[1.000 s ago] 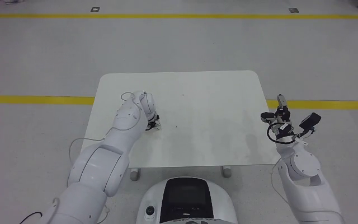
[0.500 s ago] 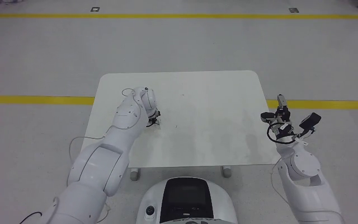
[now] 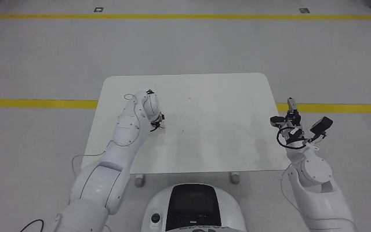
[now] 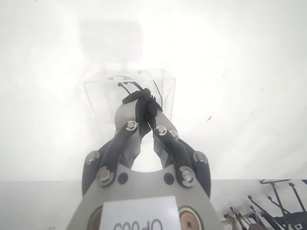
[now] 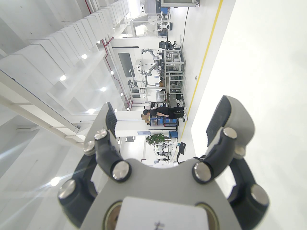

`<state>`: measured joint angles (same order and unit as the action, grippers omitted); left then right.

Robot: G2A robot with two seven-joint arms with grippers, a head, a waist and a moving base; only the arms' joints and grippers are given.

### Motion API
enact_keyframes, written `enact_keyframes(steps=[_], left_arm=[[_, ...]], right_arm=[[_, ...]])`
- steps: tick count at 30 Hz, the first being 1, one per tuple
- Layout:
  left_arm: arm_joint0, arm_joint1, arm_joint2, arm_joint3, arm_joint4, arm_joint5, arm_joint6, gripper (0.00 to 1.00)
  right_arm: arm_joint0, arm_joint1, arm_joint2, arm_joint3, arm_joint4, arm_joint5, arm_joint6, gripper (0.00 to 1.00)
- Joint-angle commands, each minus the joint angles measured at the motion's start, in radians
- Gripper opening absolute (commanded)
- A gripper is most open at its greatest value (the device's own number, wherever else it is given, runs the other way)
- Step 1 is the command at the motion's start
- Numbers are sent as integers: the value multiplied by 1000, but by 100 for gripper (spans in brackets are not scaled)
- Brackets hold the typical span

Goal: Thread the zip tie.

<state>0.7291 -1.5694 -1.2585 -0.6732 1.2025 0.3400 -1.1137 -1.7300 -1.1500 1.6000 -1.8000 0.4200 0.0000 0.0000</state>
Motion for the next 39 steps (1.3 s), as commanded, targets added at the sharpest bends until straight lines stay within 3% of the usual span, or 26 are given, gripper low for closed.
enact_keyframes(steps=[1, 7, 9, 13, 17, 27, 34, 39], left_arm=[[43, 5, -27, -81, 42, 0, -34, 0], [174, 4, -110, -319, 158, 0, -137, 0], [205, -1, -128, -374, 187, 0, -162, 0], [233, -13, -153, -418, 218, 0, -191, 0], [240, -24, -166, -424, 233, 0, -203, 0], [227, -44, -186, -390, 241, 0, -192, 0], [192, -54, -201, -308, 230, 0, -153, 0], [170, -60, -209, -276, 222, 0, -125, 0]], right_arm=[[0, 0, 0, 0, 0, 0, 0, 100], [0, 0, 0, 0, 0, 0, 0, 100], [0, 0, 0, 0, 0, 0, 0, 100], [0, 0, 0, 0, 0, 0, 0, 100], [0, 0, 0, 0, 0, 0, 0, 100], [0, 0, 0, 0, 0, 0, 0, 100], [0, 0, 0, 0, 0, 0, 0, 100], [0, 0, 0, 0, 0, 0, 0, 100]])
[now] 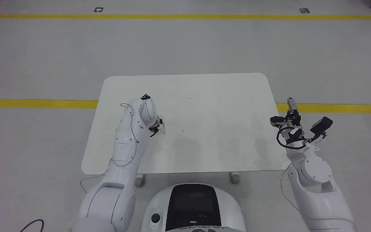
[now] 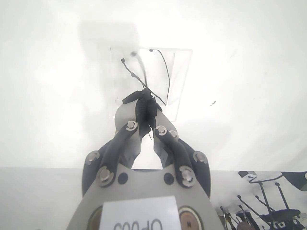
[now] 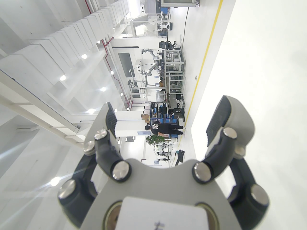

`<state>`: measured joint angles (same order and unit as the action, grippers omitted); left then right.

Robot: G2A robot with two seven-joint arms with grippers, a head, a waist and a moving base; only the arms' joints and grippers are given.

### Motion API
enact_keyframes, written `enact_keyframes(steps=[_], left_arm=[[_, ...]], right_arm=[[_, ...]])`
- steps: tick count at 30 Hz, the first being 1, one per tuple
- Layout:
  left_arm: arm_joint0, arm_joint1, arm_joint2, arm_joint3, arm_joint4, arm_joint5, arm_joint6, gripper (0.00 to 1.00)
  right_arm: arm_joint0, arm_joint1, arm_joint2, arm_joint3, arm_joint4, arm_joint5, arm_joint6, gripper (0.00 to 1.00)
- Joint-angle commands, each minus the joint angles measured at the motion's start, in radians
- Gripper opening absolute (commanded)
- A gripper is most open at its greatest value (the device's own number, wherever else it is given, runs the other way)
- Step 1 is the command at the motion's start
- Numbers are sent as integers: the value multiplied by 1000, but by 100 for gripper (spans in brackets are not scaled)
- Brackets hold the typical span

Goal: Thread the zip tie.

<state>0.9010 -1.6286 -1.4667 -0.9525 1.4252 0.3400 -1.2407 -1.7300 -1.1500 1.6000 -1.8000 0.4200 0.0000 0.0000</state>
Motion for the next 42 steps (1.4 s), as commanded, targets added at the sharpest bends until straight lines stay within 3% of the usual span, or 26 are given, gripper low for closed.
enact_keyframes(steps=[1, 10, 17, 20, 28, 32, 35, 39, 42], left_arm=[[-4, -2, -1, 7, 2, 0, 6, 0], [-10, -9, -6, 12, 16, 0, 16, 0], [9, -11, -9, -29, 33, 0, 7, 0], [26, -10, -11, -73, 43, 0, -3, 0], [108, -1, -26, -266, 22, -9, -88, 0], [142, 9, -57, -362, -27, -43, -143, 0], [166, 19, -85, -405, -78, -74, -149, 0], [171, 36, -129, -401, -171, -128, -149, 0], [165, 54, -167, -373, -289, -191, -149, 0]], right_arm=[[0, 0, 0, 0, 0, 0, 0, 100], [0, 0, 0, 0, 0, 0, 0, 100], [0, 0, 0, 0, 0, 0, 0, 100], [0, 0, 0, 0, 0, 0, 0, 100], [0, 0, 0, 0, 0, 0, 0, 100], [0, 0, 0, 0, 0, 0, 0, 100], [0, 0, 0, 0, 0, 0, 0, 100], [0, 0, 0, 0, 0, 0, 0, 100], [0, 0, 0, 0, 0, 0, 0, 100]])
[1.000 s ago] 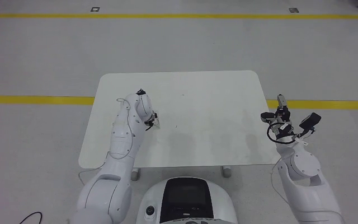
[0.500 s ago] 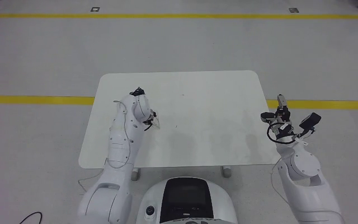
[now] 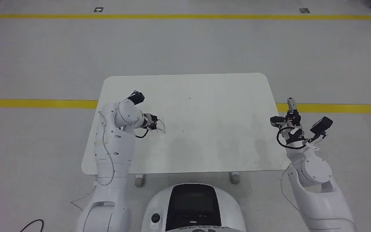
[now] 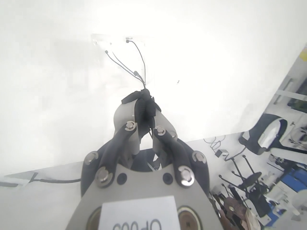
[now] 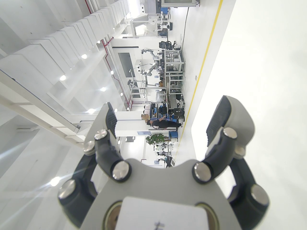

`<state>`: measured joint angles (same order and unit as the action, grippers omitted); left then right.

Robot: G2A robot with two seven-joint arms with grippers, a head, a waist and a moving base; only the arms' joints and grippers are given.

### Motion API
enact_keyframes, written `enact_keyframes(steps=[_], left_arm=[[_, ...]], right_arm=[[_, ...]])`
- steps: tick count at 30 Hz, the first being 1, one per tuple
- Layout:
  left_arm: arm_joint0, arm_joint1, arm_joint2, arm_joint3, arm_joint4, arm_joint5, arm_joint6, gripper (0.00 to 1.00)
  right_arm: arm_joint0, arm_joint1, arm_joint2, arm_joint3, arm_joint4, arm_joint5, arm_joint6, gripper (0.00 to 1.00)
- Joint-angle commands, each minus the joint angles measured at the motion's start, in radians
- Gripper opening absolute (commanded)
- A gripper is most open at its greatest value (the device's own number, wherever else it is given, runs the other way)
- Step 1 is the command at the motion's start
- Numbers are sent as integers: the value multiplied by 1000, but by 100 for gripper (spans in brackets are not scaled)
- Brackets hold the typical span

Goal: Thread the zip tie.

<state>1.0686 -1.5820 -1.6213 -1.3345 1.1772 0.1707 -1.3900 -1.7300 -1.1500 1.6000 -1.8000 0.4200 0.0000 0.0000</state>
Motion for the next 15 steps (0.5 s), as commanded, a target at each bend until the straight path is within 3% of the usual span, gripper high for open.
enact_keyframes(steps=[1, 5, 9, 12, 15], left_arm=[[-5, 14, -21, 17, -67, -38, 0, 0], [-16, 45, -59, 64, -201, -111, 0, 0], [-38, 84, -78, 144, -363, -185, 0, 0], [-59, 118, -64, 209, -467, -236, 0, 0], [-89, 155, -17, 290, -573, -287, 0, 0]], right_arm=[[0, 0, 0, 0, 0, 0, 0, 100], [0, 0, 0, 0, 0, 0, 0, 100], [0, 0, 0, 0, 0, 0, 0, 100], [0, 0, 0, 0, 0, 0, 0, 100], [0, 0, 0, 0, 0, 0, 0, 100]])
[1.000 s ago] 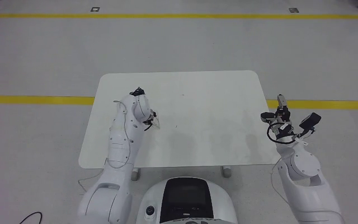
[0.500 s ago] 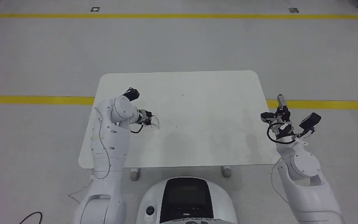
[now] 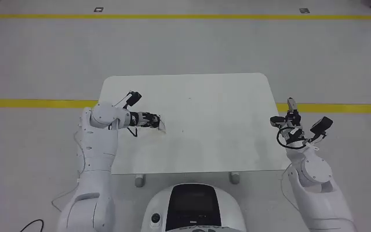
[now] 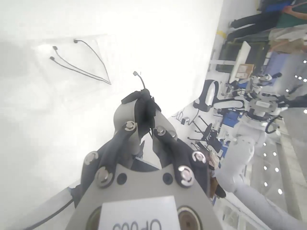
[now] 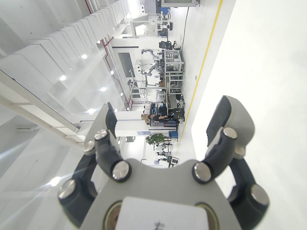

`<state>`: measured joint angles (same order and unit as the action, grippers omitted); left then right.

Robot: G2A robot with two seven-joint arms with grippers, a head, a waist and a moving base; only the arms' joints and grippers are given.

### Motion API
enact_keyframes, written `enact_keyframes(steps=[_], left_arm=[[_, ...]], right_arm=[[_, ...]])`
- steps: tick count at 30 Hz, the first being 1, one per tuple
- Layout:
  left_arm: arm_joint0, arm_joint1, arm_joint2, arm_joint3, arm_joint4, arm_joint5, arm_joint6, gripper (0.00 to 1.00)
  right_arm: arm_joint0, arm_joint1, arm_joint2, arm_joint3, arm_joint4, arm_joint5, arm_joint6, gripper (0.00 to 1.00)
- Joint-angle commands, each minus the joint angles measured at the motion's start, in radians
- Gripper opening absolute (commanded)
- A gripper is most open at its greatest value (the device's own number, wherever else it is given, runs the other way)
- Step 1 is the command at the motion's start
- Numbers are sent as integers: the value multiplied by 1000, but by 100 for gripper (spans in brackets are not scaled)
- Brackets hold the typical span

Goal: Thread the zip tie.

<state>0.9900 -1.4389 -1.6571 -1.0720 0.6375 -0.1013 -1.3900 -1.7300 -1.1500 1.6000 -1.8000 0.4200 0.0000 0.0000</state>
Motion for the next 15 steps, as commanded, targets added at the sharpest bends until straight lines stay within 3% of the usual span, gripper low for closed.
enact_keyframes(steps=[1, 2, 13, 15], left_arm=[[-25, 28, 45, 55, -65, -36, 0, 0], [-36, 39, 65, 73, -93, -42, 0, 0], [-36, 39, 65, 73, -93, -42, 0, 0], [-28, 40, 70, 77, -116, -29, 48, 0]], right_arm=[[0, 0, 0, 0, 0, 0, 0, 100], [0, 0, 0, 0, 0, 0, 0, 100], [0, 0, 0, 0, 0, 0, 0, 100], [0, 0, 0, 0, 0, 0, 0, 100]])
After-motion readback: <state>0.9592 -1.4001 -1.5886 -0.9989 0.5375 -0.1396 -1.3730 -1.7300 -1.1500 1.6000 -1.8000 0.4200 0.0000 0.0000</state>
